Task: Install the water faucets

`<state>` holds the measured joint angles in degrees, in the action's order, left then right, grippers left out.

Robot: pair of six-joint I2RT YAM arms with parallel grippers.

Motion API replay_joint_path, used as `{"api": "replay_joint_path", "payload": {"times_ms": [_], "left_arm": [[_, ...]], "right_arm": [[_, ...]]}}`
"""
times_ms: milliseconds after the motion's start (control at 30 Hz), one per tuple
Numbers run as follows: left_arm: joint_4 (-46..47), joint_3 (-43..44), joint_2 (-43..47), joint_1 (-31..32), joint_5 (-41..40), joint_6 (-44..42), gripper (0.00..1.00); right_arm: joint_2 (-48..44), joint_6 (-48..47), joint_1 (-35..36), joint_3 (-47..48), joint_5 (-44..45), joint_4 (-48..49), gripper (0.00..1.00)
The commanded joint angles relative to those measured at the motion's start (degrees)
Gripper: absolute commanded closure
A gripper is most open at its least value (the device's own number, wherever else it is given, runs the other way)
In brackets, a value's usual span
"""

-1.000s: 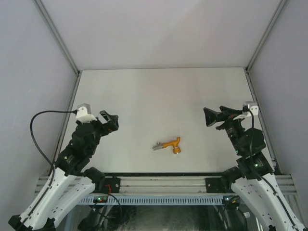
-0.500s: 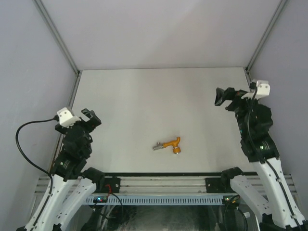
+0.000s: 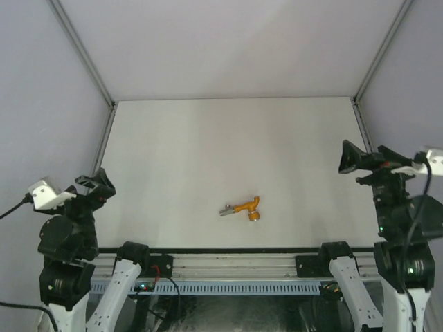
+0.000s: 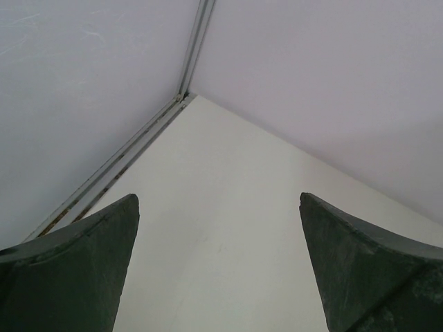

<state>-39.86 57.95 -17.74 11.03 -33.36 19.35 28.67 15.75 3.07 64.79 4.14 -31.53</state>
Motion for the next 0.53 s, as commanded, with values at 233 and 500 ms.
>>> {"api": "replay_joint_path", "payload": {"times_ms": [233, 500], "left_arm": [[-7.5, 5.9, 1.7, -0.6, 8.3, 0.0, 0.0], [-7.4, 5.9, 2.2, -0.5, 8.2, -0.2, 0.0]], "right_arm": [[-1.1, -6.0, 0.8, 4.5, -9.6, -3.4, 0.0], [0.4, -7.3, 1.0, 5.5, -12.9, -4.5, 0.0]]}}
